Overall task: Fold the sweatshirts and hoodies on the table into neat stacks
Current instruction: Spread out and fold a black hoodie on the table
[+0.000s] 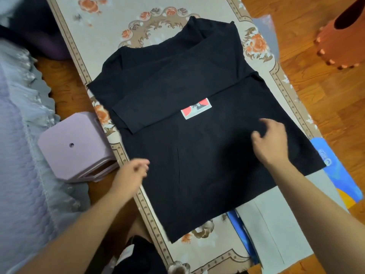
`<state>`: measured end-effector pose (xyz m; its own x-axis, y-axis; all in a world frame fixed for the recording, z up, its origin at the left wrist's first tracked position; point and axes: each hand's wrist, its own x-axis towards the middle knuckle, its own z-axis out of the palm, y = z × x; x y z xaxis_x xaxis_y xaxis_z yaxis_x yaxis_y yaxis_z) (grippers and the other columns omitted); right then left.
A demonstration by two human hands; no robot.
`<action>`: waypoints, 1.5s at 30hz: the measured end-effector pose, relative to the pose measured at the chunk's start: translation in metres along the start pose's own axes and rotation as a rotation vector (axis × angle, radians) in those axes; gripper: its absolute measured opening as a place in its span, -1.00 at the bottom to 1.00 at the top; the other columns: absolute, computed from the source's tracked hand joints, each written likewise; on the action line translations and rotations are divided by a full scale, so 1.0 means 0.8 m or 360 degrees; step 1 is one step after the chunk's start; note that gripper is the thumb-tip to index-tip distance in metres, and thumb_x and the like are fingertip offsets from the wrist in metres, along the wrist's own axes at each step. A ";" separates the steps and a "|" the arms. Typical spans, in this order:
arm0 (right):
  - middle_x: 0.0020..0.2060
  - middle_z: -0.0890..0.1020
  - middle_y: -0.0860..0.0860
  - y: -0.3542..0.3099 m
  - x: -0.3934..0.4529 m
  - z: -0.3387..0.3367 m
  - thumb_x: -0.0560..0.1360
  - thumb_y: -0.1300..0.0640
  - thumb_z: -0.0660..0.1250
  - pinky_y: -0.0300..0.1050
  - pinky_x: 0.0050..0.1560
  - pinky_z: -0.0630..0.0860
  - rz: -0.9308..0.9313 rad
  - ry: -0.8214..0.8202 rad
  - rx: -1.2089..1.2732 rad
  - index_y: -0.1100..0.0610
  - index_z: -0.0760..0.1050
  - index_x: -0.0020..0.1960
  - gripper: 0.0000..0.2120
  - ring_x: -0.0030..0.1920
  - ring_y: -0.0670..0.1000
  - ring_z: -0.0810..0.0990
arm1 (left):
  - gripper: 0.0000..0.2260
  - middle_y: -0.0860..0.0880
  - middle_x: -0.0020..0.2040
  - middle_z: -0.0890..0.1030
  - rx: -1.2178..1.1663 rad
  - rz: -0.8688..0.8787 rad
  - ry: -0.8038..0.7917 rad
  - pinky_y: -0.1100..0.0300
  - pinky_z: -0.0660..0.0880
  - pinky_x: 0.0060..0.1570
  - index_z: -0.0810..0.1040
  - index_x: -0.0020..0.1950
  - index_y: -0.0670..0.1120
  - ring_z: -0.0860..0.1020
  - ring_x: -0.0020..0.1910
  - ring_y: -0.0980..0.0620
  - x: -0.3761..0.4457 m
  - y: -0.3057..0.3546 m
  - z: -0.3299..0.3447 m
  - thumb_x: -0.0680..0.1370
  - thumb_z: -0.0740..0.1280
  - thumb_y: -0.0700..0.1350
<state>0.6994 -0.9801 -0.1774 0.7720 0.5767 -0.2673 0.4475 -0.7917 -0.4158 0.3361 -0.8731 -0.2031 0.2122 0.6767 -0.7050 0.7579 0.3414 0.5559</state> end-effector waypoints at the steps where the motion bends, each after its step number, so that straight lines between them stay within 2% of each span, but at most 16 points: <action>1: 0.31 0.47 0.20 -0.022 0.002 0.012 0.55 0.16 0.31 0.04 0.35 0.34 -0.0147 -0.0131 -0.0051 0.14 0.45 0.40 -0.58 0.34 0.22 0.42 | -0.78 0.02 0.08 0.65 -0.0193 -0.0078 0.0149 0.07 0.56 0.14 0.58 0.29 0.00 0.62 0.06 0.01 0.020 0.010 -0.019 0.71 0.20 -0.11; 3: 0.22 0.50 0.12 -0.061 -0.008 0.041 0.56 0.13 0.30 0.03 0.21 0.42 -0.0448 -0.0274 -0.0164 0.12 0.49 0.31 -0.67 0.24 0.19 0.48 | -0.78 -0.04 0.04 0.64 -0.0534 -0.0207 0.0367 0.08 0.57 0.05 0.58 0.26 -0.05 0.61 -0.03 -0.01 0.064 0.029 -0.058 0.71 0.20 -0.06; 7: 0.01 0.46 0.02 -0.116 -0.074 0.108 0.56 0.02 0.29 0.06 -0.01 0.52 -0.0796 -0.0735 -0.0311 0.06 0.44 0.11 -0.83 -0.03 0.16 0.56 | -0.86 -0.05 -0.08 0.57 -0.0737 -0.0338 0.0536 0.20 0.56 -0.16 0.57 0.11 -0.06 0.54 -0.14 0.02 0.158 0.062 -0.125 0.66 0.28 -0.03; 10: 0.05 0.46 0.02 -0.138 -0.132 0.161 0.56 -0.11 0.28 0.09 0.04 0.54 -0.0896 -0.1025 -0.0369 0.05 0.40 0.14 -0.73 -0.01 0.16 0.58 | -0.80 -0.02 0.04 0.66 -0.0817 -0.0363 0.0463 0.05 0.64 0.11 0.56 0.18 -0.06 0.66 0.01 -0.03 0.205 0.076 -0.148 0.62 0.37 0.00; 13: 0.12 0.44 0.03 -0.150 -0.181 0.203 0.52 -0.32 0.23 0.07 0.14 0.50 -0.0834 -0.1103 -0.0548 0.04 0.35 0.21 -0.51 0.12 0.12 0.49 | -0.63 -0.01 0.16 0.67 -0.0982 -0.0393 0.0448 0.05 0.66 0.06 0.50 0.35 -0.06 0.70 0.07 -0.05 0.228 0.083 -0.157 0.58 0.44 -0.03; 16: 0.08 0.40 0.07 -0.150 -0.218 0.228 0.43 -0.42 0.23 0.16 0.12 0.45 -0.0793 -0.0954 -0.0792 0.05 0.34 0.19 -0.40 0.09 0.14 0.42 | -0.63 -0.01 0.13 0.69 -0.1099 -0.0465 0.0430 0.07 0.67 0.02 0.50 0.34 -0.07 0.71 0.01 -0.01 0.240 0.085 -0.161 0.57 0.47 -0.08; 20: -0.04 0.40 0.13 -0.149 -0.240 0.245 0.44 -0.26 0.32 0.19 -0.06 0.43 -0.0793 -0.0802 -0.0812 0.11 0.37 0.17 -0.48 -0.04 0.18 0.39 | -0.73 0.05 0.01 0.68 -0.0958 -0.0459 0.0242 0.26 0.59 -0.33 0.54 0.23 -0.05 0.67 -0.14 0.11 0.246 0.088 -0.154 0.57 0.48 -0.08; 23: -0.11 0.42 0.09 -0.158 -0.239 0.245 0.29 0.07 0.48 0.14 -0.15 0.46 -0.0742 -0.0844 -0.0755 0.09 0.39 -0.01 -0.62 -0.12 0.15 0.43 | -0.69 -0.02 0.06 0.64 -0.0822 -0.0467 0.0286 0.25 0.55 -0.42 0.48 0.30 -0.11 0.64 -0.12 0.05 0.250 0.091 -0.152 0.59 0.45 -0.19; 25: -0.11 0.47 0.06 -0.163 -0.233 0.241 0.18 0.23 0.51 0.09 -0.14 0.50 -0.0701 -0.0923 -0.0685 0.09 0.40 0.00 -0.55 -0.11 0.13 0.49 | -0.67 -0.06 0.13 0.64 -0.0830 -0.0459 0.0364 0.17 0.61 -0.31 0.46 0.32 -0.12 0.66 -0.01 -0.03 0.255 0.085 -0.160 0.58 0.43 -0.25; 29: 0.04 0.45 -0.02 -0.162 -0.225 0.221 0.46 0.28 0.33 -0.17 0.04 0.42 -0.0592 -0.1167 -0.0244 0.08 0.32 0.11 -0.70 0.04 0.02 0.46 | -0.58 -0.05 0.24 0.62 -0.0900 -0.0470 0.0495 -0.03 0.65 0.03 0.45 0.38 -0.07 0.65 0.09 -0.07 0.246 0.058 -0.179 0.55 0.44 -0.22; 31: 0.10 0.46 -0.04 -0.162 -0.232 0.211 0.50 0.30 0.27 -0.23 0.03 0.40 -0.0529 -0.1281 -0.0009 0.10 0.38 0.20 -0.70 0.06 0.00 0.49 | -0.67 -0.05 0.20 0.62 -0.0962 -0.0431 0.0581 0.01 0.63 0.03 0.47 0.31 -0.09 0.64 0.03 -0.02 0.235 0.040 -0.188 0.57 0.39 -0.28; 34: 0.26 0.47 -0.07 -0.160 -0.248 0.207 0.48 0.34 0.24 -0.26 0.24 0.43 -0.0374 -0.1341 0.0224 0.08 0.38 0.42 -0.48 0.23 -0.03 0.50 | -0.60 -0.04 0.17 0.65 -0.1126 -0.0370 0.0585 0.01 0.65 0.02 0.44 0.39 -0.08 0.67 0.04 -0.03 0.218 0.029 -0.201 0.58 0.36 -0.30; 37: 0.28 0.53 -0.11 -0.162 -0.244 0.191 0.46 0.41 0.24 -0.28 0.34 0.42 -0.0155 -0.1318 0.0467 -0.01 0.47 0.40 -0.42 0.29 -0.12 0.50 | -0.55 -0.07 0.17 0.69 -0.1315 -0.0259 0.0551 0.00 0.64 0.08 0.48 0.36 -0.07 0.70 0.10 -0.07 0.211 0.052 -0.211 0.48 0.39 -0.28; 40: -0.01 0.70 -0.16 -0.160 -0.221 0.138 0.38 0.50 0.20 -0.35 0.07 0.53 -0.0027 -0.1206 0.0741 -0.16 0.60 0.10 -0.39 0.05 -0.17 0.65 | -0.56 -0.14 0.11 0.68 -0.1345 -0.0042 0.0497 0.02 0.60 0.04 0.46 0.36 -0.07 0.64 -0.06 -0.04 0.203 0.113 -0.202 0.48 0.34 -0.29; 43: -0.14 0.70 -0.17 -0.146 -0.184 0.068 0.32 0.56 0.17 -0.40 -0.11 0.49 -0.0031 -0.0998 0.0809 -0.02 0.63 0.05 -0.41 -0.11 -0.23 0.64 | -0.52 -0.14 -0.01 0.60 -0.1247 0.0158 0.0437 0.18 0.59 -0.26 0.32 0.43 -0.04 0.53 -0.33 0.05 0.204 0.198 -0.170 0.55 0.28 -0.32; 45: -0.12 0.70 -0.21 -0.123 -0.149 0.043 0.32 0.56 0.21 -0.46 -0.07 0.44 -0.0027 -0.0768 0.0701 0.00 0.63 0.07 -0.43 -0.06 -0.27 0.63 | -0.43 -0.14 -0.01 0.55 -0.1117 0.0251 0.0375 0.19 0.56 -0.32 0.19 0.51 0.01 0.47 -0.43 0.09 0.213 0.250 -0.137 0.57 0.28 -0.31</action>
<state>0.5476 -0.9639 -0.1344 0.4312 0.6951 -0.5752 0.1520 -0.6844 -0.7131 0.4564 -0.6183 -0.1634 0.0883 0.8467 -0.5247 0.1420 0.5107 0.8480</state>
